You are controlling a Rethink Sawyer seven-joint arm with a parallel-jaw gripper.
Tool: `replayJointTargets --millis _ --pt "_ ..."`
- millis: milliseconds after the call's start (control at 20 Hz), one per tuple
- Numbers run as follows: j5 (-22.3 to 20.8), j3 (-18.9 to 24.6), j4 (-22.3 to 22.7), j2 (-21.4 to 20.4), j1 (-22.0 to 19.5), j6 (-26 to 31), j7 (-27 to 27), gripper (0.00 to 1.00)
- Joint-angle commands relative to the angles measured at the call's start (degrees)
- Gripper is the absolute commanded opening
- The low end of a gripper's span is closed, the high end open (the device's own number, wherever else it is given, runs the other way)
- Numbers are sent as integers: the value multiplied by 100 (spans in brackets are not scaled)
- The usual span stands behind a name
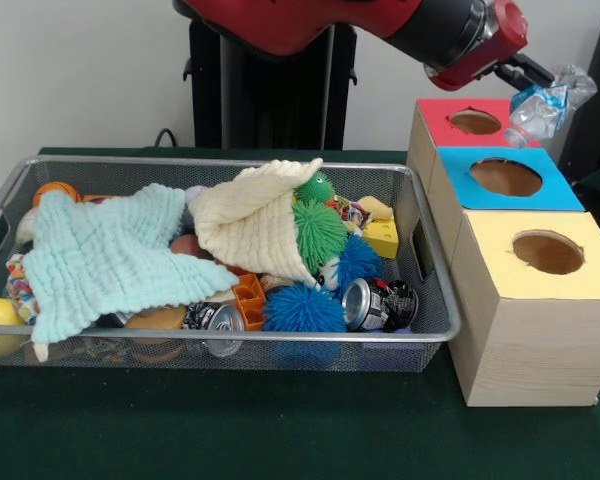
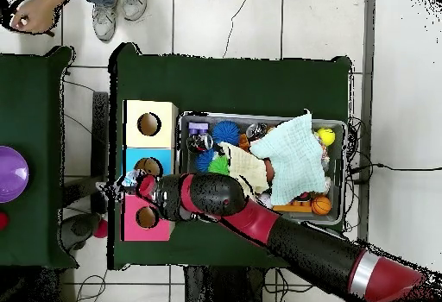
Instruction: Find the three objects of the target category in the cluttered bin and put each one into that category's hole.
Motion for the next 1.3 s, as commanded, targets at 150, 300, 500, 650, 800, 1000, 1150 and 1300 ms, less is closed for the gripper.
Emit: replayJointTargets --millis 150,300,500,650,800,1000,1150,1300 --pt "-110 -60 -787 204 -29 -501 663 0" --pt "-134 -81 -815 206 -31 -523 672 0" --pt "-146 -159 -930 225 -5 -383 594 0" --pt "-134 -147 -921 198 -16 -344 625 0" --pt "-132 -138 -906 164 -31 -317 635 0" --pt "-161 -128 -931 194 -58 -331 586 0" --pt "-195 -147 -988 220 -60 -331 521 0" --pt "-223 -163 -1018 233 -101 -288 476 0"
